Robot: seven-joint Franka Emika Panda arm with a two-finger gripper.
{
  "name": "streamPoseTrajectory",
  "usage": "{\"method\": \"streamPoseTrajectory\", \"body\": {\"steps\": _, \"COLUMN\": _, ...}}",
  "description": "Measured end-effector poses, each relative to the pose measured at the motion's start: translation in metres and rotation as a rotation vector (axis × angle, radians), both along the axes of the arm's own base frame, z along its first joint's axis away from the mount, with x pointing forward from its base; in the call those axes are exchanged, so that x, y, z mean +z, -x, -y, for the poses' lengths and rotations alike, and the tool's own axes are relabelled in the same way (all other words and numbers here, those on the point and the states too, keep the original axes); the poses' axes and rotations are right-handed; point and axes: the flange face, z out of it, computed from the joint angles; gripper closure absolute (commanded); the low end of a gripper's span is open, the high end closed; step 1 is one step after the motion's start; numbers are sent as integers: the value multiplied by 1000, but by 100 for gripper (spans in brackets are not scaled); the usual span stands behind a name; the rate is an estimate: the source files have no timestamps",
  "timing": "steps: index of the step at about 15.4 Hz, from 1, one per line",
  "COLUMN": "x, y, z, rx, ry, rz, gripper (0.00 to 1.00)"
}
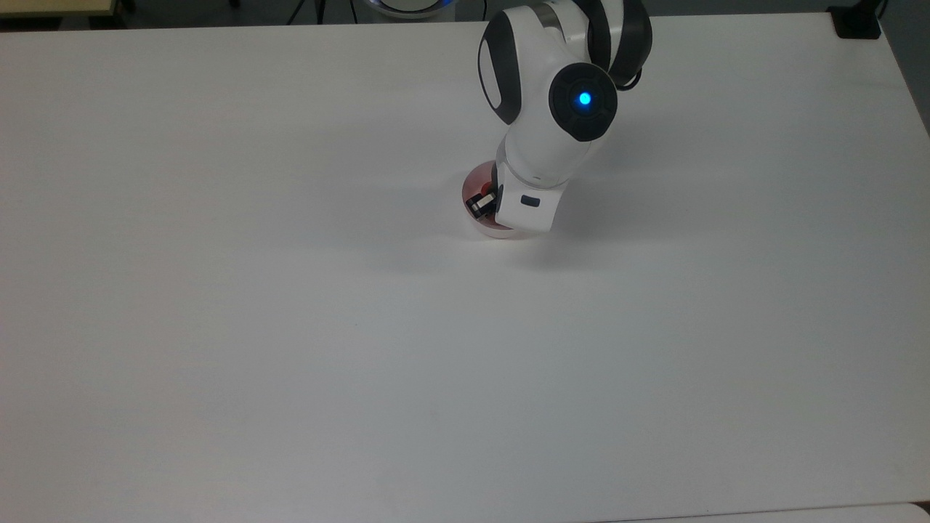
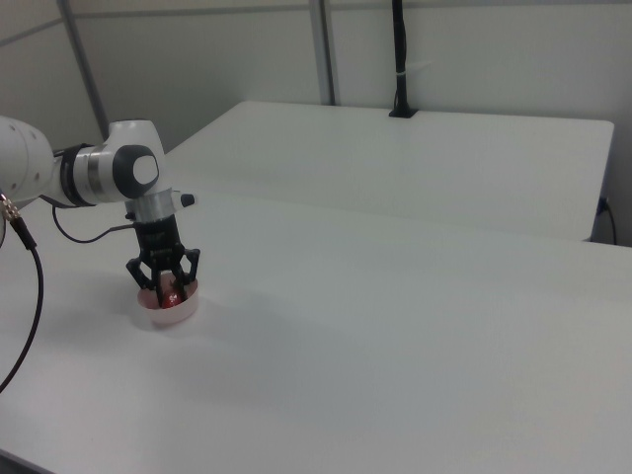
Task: Pick up strawberry from bowl
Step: 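Lift the strawberry out of the bowl and carry it aside, then lower the strawberry onto the table and open the gripper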
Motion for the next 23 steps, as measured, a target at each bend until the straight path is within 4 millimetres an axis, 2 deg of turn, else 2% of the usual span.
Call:
{"method": "streamPoseTrajectory", "body": {"steps": 2, "x": 13, "y": -2, "z": -1, "rx": 0, "ry": -7, "rz": 19, "gripper": 71}}
{"method": "streamPoseTrajectory", "body": {"steps": 4, "x": 38, "y": -3, "z": -1, "rx": -5, "ry": -17, "rz": 37, "gripper": 71}}
{"method": "streamPoseTrajectory", "body": {"steps": 6, "x": 95, "y": -1, "z": 1, "rx": -29, "ry": -51, "rz": 59, "gripper": 71}}
{"method": "streamPoseTrajectory", "body": {"steps": 7, "x": 112, "y": -1, "z": 6, "rx": -42, "ry": -58, "rz": 71, "gripper": 71}}
{"method": "streamPoseTrajectory", "body": {"steps": 9, "x": 137, "y": -4, "z": 34, "rx": -87, "ry": -60, "rz": 102, "gripper": 71}}
{"method": "streamPoseTrajectory", "body": {"steps": 11, "x": 145, "y": -14, "z": 86, "rx": -166, "ry": -40, "rz": 121, "gripper": 70}}
{"method": "streamPoseTrajectory", "body": {"steps": 12, "x": 145, "y": -21, "z": 139, "rx": -223, "ry": -20, "rz": 122, "gripper": 70}}
{"method": "streamPoseTrajectory", "body": {"steps": 14, "x": 142, "y": -24, "z": 207, "rx": -260, "ry": 2, "rz": 123, "gripper": 69}}
{"method": "streamPoseTrajectory", "body": {"steps": 16, "x": 126, "y": -24, "z": 269, "rx": -294, "ry": 29, "rz": 128, "gripper": 69}}
{"method": "streamPoseTrajectory", "body": {"steps": 17, "x": 111, "y": -23, "z": 291, "rx": -306, "ry": 40, "rz": 128, "gripper": 69}}
{"method": "streamPoseTrajectory", "body": {"steps": 18, "x": 80, "y": -23, "z": 313, "rx": -320, "ry": 55, "rz": 125, "gripper": 68}}
{"method": "streamPoseTrajectory", "body": {"steps": 20, "x": 40, "y": -26, "z": 322, "rx": -321, "ry": 73, "rz": 114, "gripper": 67}}
{"method": "streamPoseTrajectory", "body": {"steps": 21, "x": 24, "y": -28, "z": 322, "rx": -317, "ry": 82, "rz": 105, "gripper": 63}}
{"method": "streamPoseTrajectory", "body": {"steps": 22, "x": 12, "y": -29, "z": 322, "rx": -314, "ry": 88, "rz": 97, "gripper": 50}}
{"method": "streamPoseTrajectory", "body": {"steps": 23, "x": 6, "y": -30, "z": 322, "rx": -311, "ry": 92, "rz": 91, "gripper": 4}}
